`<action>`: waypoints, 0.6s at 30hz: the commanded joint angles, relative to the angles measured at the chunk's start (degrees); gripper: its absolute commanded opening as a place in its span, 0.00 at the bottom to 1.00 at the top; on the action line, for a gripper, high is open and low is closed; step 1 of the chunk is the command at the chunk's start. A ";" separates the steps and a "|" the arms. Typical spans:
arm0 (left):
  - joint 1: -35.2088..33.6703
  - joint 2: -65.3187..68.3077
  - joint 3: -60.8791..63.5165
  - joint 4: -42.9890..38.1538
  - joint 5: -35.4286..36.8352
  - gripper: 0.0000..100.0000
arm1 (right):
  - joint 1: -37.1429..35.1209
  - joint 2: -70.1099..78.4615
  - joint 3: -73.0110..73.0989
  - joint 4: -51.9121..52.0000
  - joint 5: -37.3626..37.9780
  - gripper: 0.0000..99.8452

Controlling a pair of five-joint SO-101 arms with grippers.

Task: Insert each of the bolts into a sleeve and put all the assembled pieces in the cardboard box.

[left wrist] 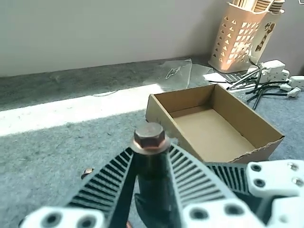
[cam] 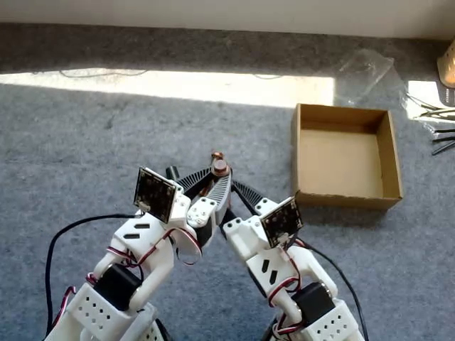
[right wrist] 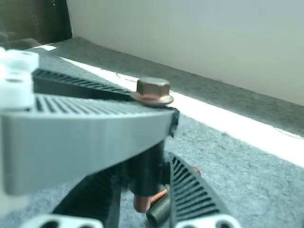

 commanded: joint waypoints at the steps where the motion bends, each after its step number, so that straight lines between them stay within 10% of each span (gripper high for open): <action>1: -0.13 0.13 -0.66 -0.26 1.14 0.22 | -0.13 -0.75 6.99 -0.13 0.70 0.00; 18: -0.31 0.04 -3.12 -0.26 -8.26 0.25 | -0.13 -0.75 7.08 -0.13 0.70 0.00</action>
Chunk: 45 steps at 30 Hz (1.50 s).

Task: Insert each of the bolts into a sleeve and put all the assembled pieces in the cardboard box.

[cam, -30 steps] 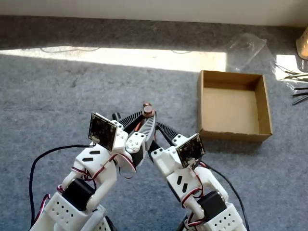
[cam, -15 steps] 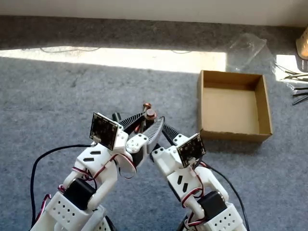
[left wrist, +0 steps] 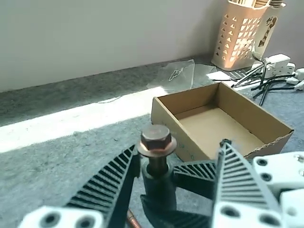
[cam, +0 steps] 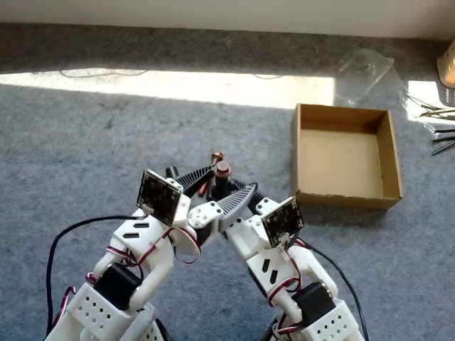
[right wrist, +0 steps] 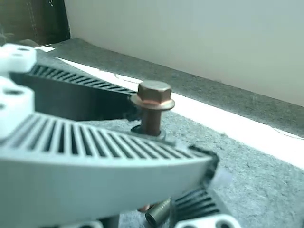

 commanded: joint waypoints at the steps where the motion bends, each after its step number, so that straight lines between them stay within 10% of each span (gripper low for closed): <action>1: -0.84 0.04 -3.30 -0.26 -2.37 0.25 | -0.22 -0.75 7.08 -0.04 0.70 0.00; 29: -15.96 0.04 -7.60 -0.18 -1.93 0.21 | 10.07 -0.75 6.99 0.48 0.70 0.00; 35: -17.98 0.04 -5.14 0.62 -2.37 0.00 | 15.87 -0.75 -0.75 11.12 4.75 0.00; 45: -28.53 0.04 3.91 -0.18 -2.29 0.03 | 25.36 -0.04 -17.63 26.24 5.45 0.00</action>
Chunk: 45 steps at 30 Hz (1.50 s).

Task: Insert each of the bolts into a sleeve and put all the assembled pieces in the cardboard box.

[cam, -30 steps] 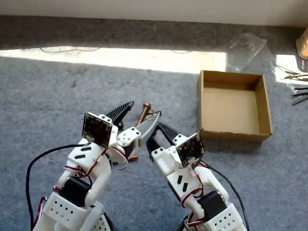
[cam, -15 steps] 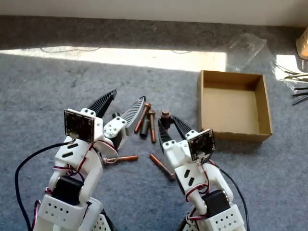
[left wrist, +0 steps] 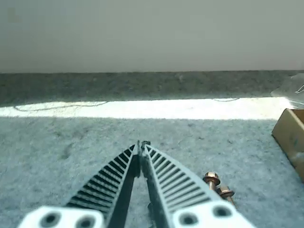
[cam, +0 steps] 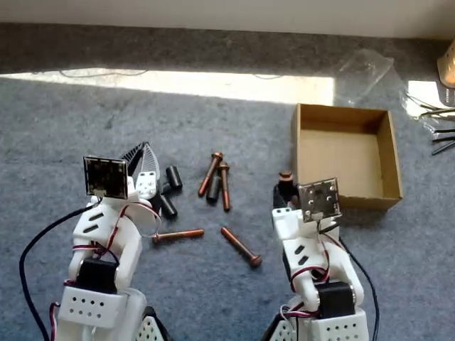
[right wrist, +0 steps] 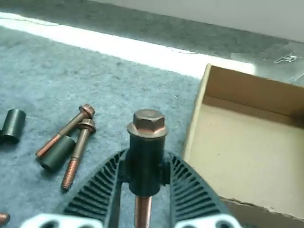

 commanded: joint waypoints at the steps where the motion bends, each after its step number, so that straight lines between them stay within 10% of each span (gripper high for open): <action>1: -2.68 0.22 2.24 -1.23 0.00 0.03 | 0.84 -0.04 -9.45 3.38 2.73 0.00; 45: -2.86 0.22 6.37 -1.23 -0.09 0.03 | 13.41 110.29 -76.09 -3.12 7.82 0.01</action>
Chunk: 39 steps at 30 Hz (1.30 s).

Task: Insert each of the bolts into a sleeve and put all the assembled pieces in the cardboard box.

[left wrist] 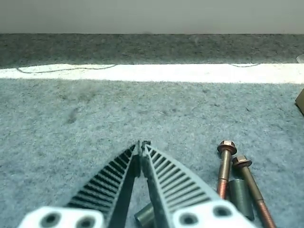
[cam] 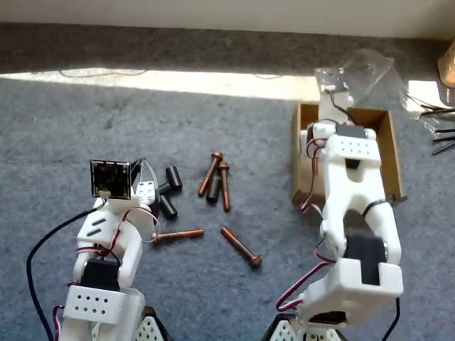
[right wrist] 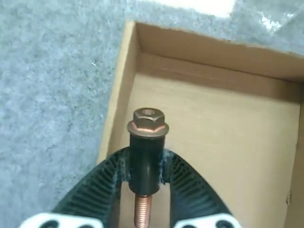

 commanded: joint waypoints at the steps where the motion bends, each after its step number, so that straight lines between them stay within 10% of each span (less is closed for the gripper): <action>1: -0.75 0.13 -0.57 -1.23 -0.09 0.03 | 0.57 1.98 -6.02 -1.36 0.62 0.01; 26: -0.75 0.13 -0.40 -1.14 -0.09 0.03 | 0.31 8.22 -8.92 -1.36 0.79 0.15; 39: -1.10 0.13 -0.48 -1.14 -0.09 0.03 | -7.43 -13.76 -12.18 13.05 0.70 0.15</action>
